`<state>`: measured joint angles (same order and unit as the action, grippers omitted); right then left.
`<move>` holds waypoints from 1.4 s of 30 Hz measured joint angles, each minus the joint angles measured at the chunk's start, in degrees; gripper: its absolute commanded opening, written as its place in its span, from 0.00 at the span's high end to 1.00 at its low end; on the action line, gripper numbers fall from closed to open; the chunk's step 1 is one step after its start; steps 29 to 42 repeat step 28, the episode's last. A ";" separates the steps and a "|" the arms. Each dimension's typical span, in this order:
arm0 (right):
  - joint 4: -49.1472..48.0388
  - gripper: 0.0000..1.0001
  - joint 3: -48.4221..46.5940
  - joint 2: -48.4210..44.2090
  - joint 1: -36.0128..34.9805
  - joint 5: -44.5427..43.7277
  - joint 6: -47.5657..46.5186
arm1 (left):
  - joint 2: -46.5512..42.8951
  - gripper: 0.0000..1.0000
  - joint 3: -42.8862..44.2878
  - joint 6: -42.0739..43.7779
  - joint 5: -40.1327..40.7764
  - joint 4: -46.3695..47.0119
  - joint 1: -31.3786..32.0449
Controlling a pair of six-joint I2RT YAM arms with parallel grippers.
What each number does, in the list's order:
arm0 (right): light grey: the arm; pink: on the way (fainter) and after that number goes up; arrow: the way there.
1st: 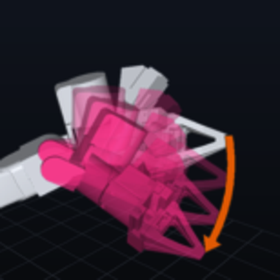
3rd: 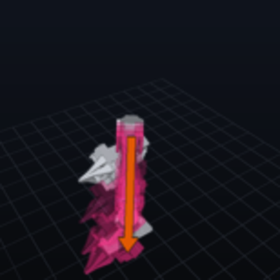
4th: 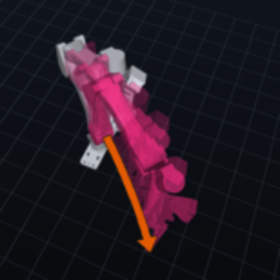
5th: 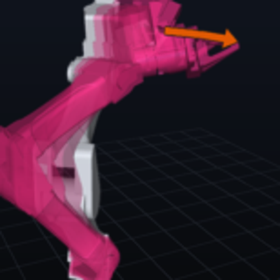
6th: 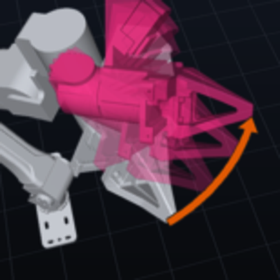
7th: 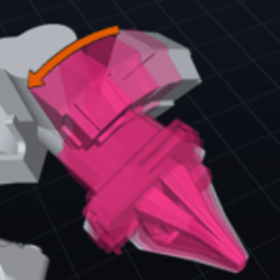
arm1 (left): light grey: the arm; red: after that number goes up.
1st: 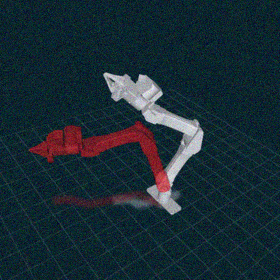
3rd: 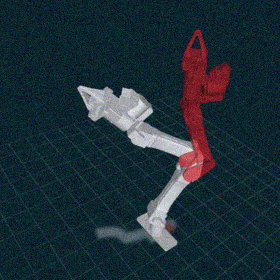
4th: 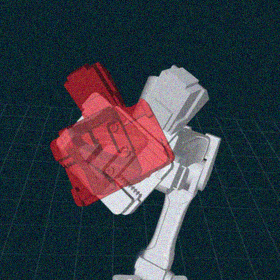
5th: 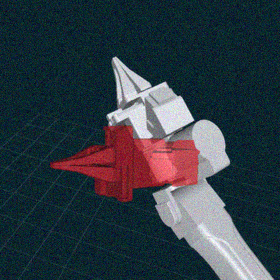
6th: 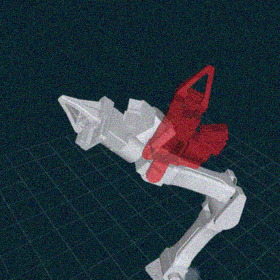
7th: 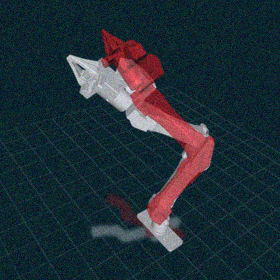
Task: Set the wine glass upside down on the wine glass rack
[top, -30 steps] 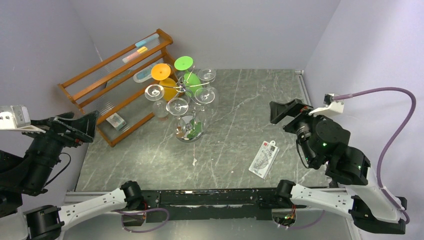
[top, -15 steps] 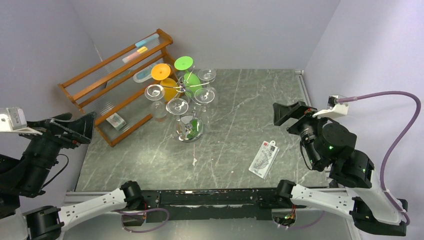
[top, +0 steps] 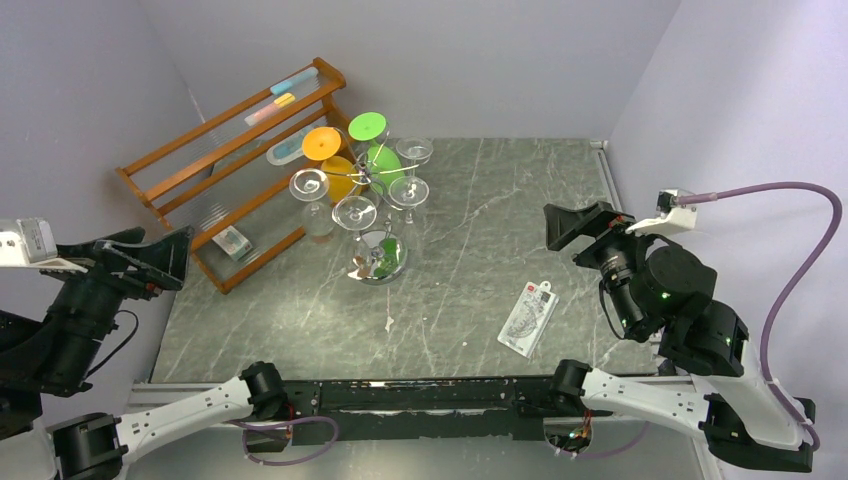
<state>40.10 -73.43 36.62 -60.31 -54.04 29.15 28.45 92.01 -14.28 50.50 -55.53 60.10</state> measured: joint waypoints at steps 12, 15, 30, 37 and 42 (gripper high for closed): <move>-1.20 0.00 1.57 -0.22 0.00 0.87 0.15 | -1.01 0.03 -1.36 0.46 -0.42 0.98 0.00; -1.73 0.00 2.01 -0.52 0.00 1.20 0.11 | -1.03 0.04 -1.77 0.48 -0.48 1.31 0.00; -2.73 0.00 2.62 -0.79 0.00 3.74 -1.42 | -1.09 0.03 -2.62 0.92 -0.72 1.79 0.00; -2.73 0.00 2.62 -0.79 0.00 3.74 -1.42 | -1.09 0.03 -2.62 0.92 -0.72 1.79 0.00; -2.73 0.00 2.62 -0.79 0.00 3.74 -1.42 | -1.09 0.03 -2.62 0.92 -0.72 1.79 0.00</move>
